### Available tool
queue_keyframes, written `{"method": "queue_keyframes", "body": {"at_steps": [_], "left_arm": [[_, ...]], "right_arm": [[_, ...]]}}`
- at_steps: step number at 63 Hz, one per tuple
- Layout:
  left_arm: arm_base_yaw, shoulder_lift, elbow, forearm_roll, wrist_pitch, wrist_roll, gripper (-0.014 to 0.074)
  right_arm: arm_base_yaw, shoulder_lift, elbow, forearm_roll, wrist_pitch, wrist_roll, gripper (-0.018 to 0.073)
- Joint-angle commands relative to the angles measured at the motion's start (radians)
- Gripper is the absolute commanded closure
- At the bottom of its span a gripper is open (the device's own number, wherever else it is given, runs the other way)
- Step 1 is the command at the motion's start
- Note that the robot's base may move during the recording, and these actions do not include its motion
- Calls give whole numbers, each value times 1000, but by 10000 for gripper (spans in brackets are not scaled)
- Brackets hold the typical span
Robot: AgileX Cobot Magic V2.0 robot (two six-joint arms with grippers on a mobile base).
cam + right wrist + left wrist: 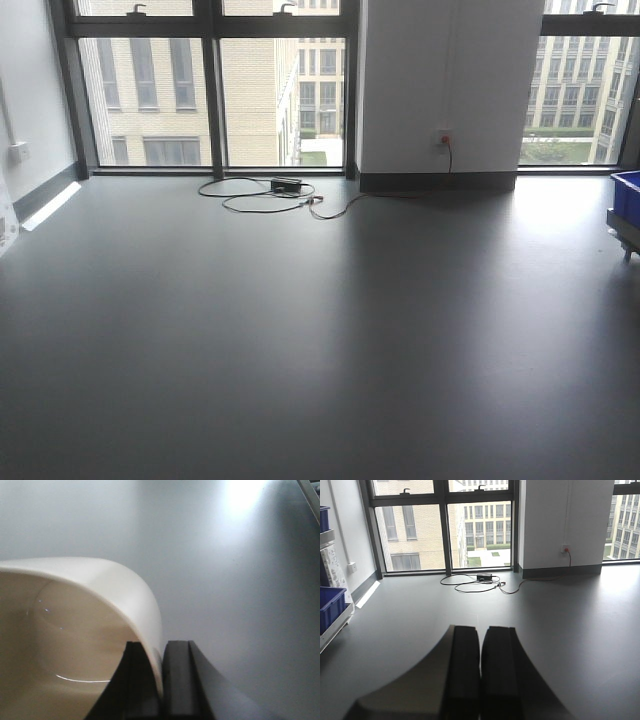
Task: Move white bin to right shelf second layer
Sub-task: 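Drive toward the windows and turn toward the blue crate shelf, then drive up close to the blue crate shelf with roller tracks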
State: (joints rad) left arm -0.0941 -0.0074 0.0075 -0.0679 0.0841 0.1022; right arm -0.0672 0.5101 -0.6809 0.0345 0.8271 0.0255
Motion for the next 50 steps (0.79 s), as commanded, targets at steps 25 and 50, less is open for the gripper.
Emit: {"method": "queue_keyframes", "body": {"at_steps": [25,50], "left_arm": [[-8,-13,37,-6,-84,-3,512],[-8,-13,37,-6,-84,-3,512]], "right_arm": [[-5,2,-32,5,-88,-1,511],[-5,3,-32,5,-89,-1,511]]}}
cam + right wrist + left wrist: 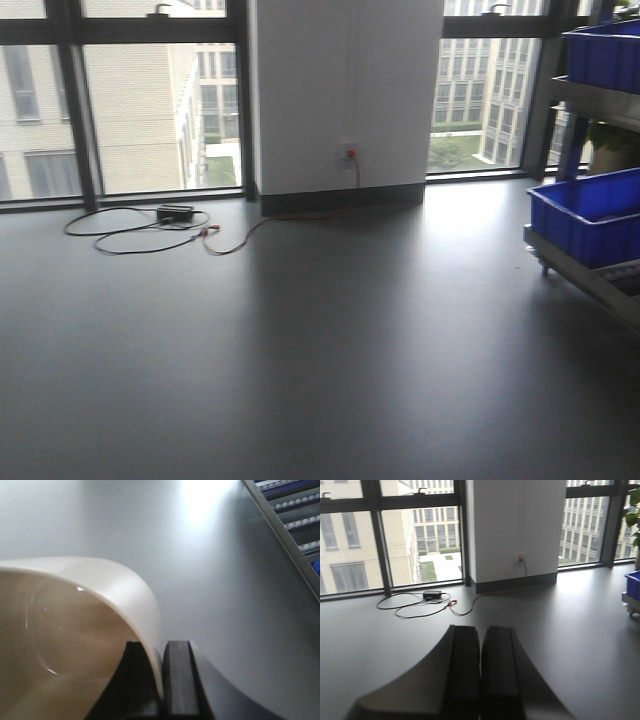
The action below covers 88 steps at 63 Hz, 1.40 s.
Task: Move white bin to right shelf second layer
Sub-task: 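Drive up close to the blue crate shelf with roller tracks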
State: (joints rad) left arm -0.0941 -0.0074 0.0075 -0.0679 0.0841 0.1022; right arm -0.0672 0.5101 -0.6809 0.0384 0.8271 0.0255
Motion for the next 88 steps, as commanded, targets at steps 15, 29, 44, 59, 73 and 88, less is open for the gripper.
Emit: {"method": "queue_keyframes", "body": {"at_steps": [15,29,44,59,73,88], "left_arm": [[-8,-13,37,-6,-84,-3,512],[-8,-13,37,-6,-84,-3,512],[-8,-13,37,-6,-84,-3,512],[-8,-13,37,-6,-84,-3,512],[-8,-13,37,-6,-84,-3,512],[-8,-13,37,-6,-84,-3,512]], "right_arm": [[-5,3,-32,2,-88,-1,511],[-5,3,-32,2,-88,-1,511],[-5,3,-32,2,-88,-1,511],[-5,3,-32,2,-88,-1,511],[-5,3,-32,2,-88,-1,511],[-5,3,-32,2,-88,-1,511]]}}
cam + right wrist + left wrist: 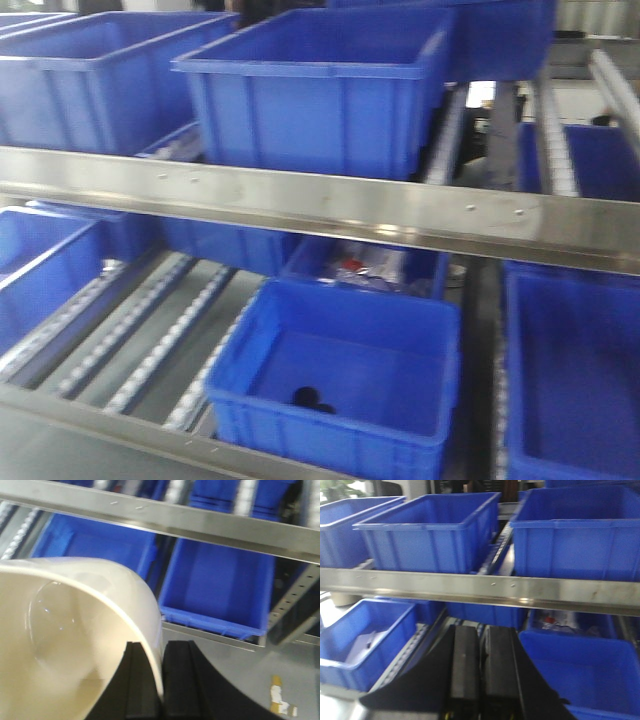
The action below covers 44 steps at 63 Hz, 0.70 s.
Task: Move white bin to right shelf second layer
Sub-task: 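Drive up close to the blue crate shelf with roller tracks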
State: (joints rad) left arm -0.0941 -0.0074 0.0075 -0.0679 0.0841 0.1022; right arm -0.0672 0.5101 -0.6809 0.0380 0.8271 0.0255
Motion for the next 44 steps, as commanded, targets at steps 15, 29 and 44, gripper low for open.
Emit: {"method": "queue_keyframes", "body": {"at_steps": [15,29,44], "left_arm": [[-8,-13,37,-6,-84,-3,512],[-8,-13,37,-6,-84,-3,512],[-8,-13,37,-6,-84,-3,512]], "right_arm": [[-5,3,-32,2,-87,-1,511],[-5,3,-32,2,-86,-1,511],[-5,3,-32,2,-86,-1,511]]}}
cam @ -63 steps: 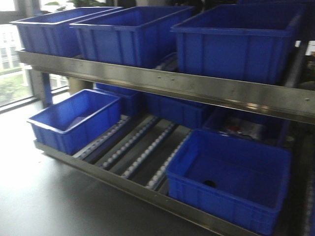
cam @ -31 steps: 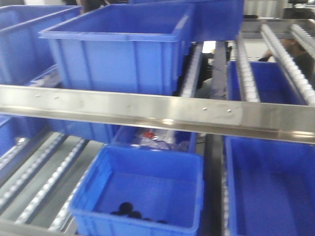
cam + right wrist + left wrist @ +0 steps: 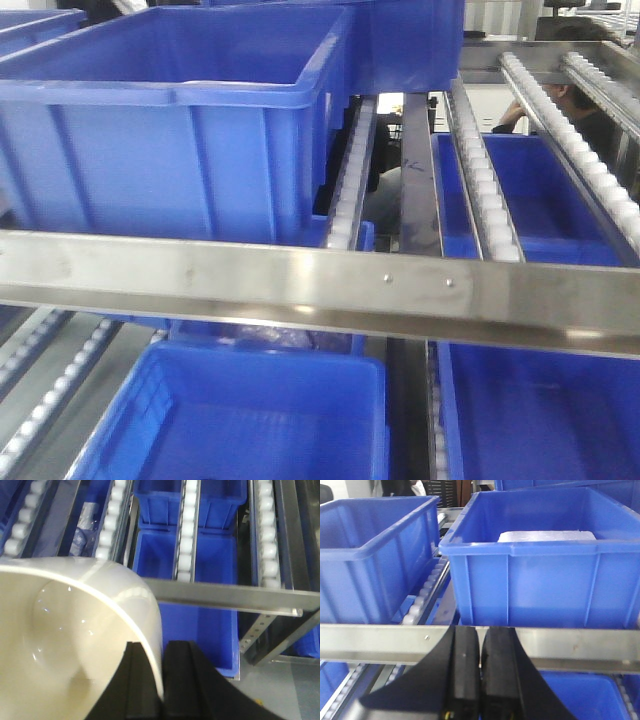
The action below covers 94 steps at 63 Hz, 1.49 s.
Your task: Move white bin to right shelf second layer
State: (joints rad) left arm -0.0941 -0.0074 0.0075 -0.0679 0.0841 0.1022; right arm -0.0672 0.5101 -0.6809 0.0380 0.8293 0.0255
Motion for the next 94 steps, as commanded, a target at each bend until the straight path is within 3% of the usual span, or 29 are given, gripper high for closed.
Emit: {"method": "queue_keyframes", "body": {"at_steps": [1,94], "left_arm": [[-8,-13,37,-6,-84,-3,512],[-8,-13,37,-6,-84,-3,512]], "right_arm": [[-5,3,-32,2,-89,-1,511],[-5,3,-32,2,-89,-1,511]]}}
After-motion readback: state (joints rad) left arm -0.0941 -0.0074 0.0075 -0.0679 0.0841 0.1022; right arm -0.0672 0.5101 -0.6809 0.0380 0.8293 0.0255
